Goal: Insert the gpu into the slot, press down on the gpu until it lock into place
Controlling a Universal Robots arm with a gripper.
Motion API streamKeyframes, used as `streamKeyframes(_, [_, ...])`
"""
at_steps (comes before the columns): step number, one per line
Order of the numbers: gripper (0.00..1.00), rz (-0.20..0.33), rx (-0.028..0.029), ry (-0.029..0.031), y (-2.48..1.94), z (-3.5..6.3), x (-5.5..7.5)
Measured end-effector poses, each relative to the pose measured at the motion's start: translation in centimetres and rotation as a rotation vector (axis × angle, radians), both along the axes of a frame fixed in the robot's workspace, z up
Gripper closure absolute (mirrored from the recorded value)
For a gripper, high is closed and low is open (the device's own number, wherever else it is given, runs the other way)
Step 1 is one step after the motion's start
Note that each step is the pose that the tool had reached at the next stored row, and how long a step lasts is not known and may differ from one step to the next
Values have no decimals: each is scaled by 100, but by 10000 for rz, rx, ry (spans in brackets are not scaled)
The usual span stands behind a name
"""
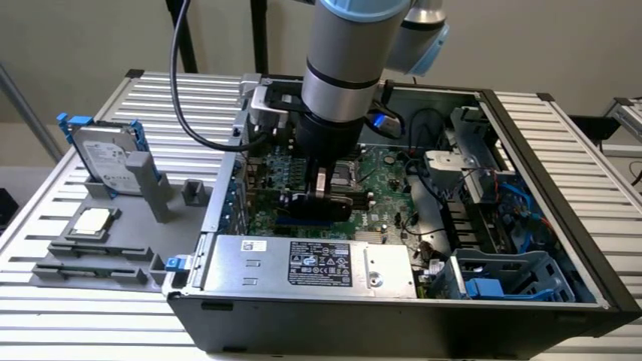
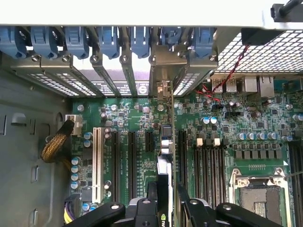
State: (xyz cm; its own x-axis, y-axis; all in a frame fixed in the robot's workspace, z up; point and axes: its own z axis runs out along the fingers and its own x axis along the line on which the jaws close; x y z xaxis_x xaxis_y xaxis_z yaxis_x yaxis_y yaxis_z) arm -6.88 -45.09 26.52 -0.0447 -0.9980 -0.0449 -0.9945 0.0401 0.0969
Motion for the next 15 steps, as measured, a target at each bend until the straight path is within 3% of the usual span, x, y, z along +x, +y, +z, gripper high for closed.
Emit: streamKeyframes(15, [74, 13, -2, 1, -2, -55, -1])
